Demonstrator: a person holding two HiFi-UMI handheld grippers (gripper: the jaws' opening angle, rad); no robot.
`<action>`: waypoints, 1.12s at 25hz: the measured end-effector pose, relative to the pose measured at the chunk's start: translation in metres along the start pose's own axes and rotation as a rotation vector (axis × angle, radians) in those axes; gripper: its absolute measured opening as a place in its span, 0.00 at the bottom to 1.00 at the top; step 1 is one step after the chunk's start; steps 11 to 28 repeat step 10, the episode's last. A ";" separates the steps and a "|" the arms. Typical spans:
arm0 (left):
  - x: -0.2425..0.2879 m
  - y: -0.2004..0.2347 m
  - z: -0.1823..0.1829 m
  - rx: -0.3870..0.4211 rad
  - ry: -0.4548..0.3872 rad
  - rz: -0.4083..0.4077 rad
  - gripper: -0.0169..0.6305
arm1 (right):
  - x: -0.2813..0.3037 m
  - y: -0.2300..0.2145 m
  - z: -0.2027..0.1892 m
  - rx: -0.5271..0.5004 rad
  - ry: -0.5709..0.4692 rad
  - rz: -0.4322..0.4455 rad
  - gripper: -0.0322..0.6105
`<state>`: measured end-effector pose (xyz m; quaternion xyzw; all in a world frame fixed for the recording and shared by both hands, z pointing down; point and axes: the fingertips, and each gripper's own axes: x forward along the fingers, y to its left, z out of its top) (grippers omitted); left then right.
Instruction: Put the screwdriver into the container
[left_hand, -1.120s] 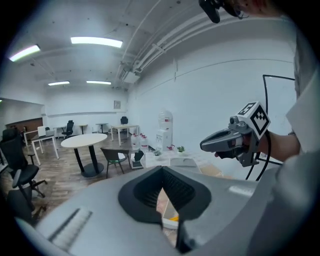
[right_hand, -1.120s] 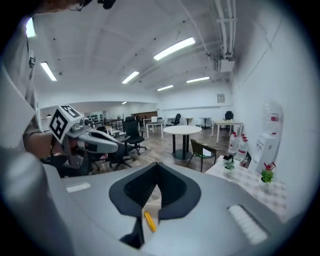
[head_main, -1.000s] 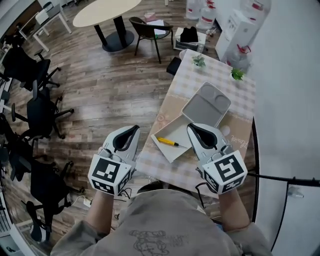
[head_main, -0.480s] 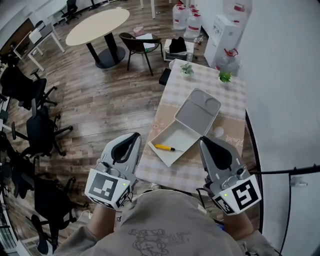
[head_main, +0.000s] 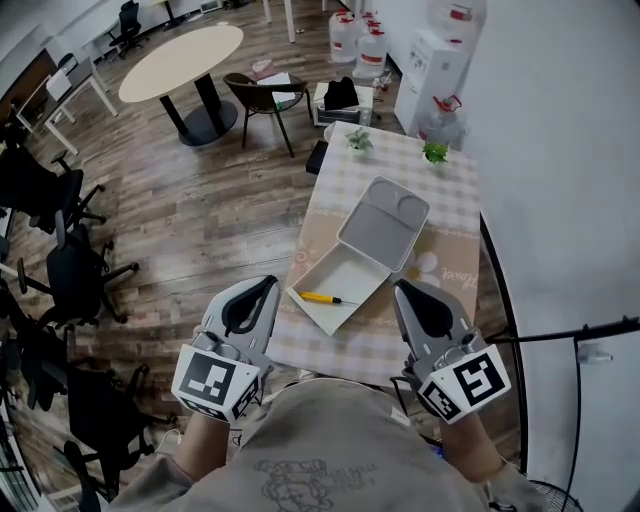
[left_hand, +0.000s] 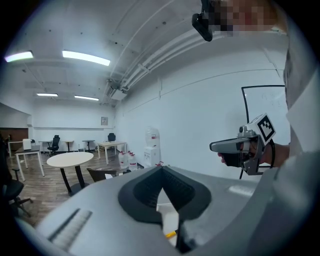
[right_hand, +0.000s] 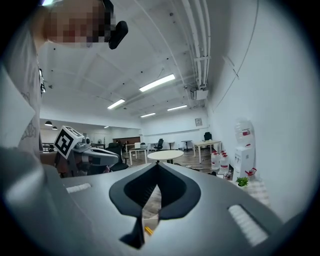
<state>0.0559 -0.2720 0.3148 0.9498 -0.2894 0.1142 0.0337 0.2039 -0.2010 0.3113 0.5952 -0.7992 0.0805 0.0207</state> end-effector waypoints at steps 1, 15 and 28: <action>0.001 0.000 0.001 0.000 -0.001 0.001 0.03 | -0.001 -0.002 -0.001 0.001 0.004 -0.004 0.09; 0.006 0.002 -0.003 -0.007 0.005 0.003 0.03 | 0.000 -0.014 -0.005 -0.004 0.027 -0.018 0.09; 0.006 0.002 -0.003 -0.007 0.005 0.003 0.03 | 0.000 -0.014 -0.005 -0.004 0.027 -0.018 0.09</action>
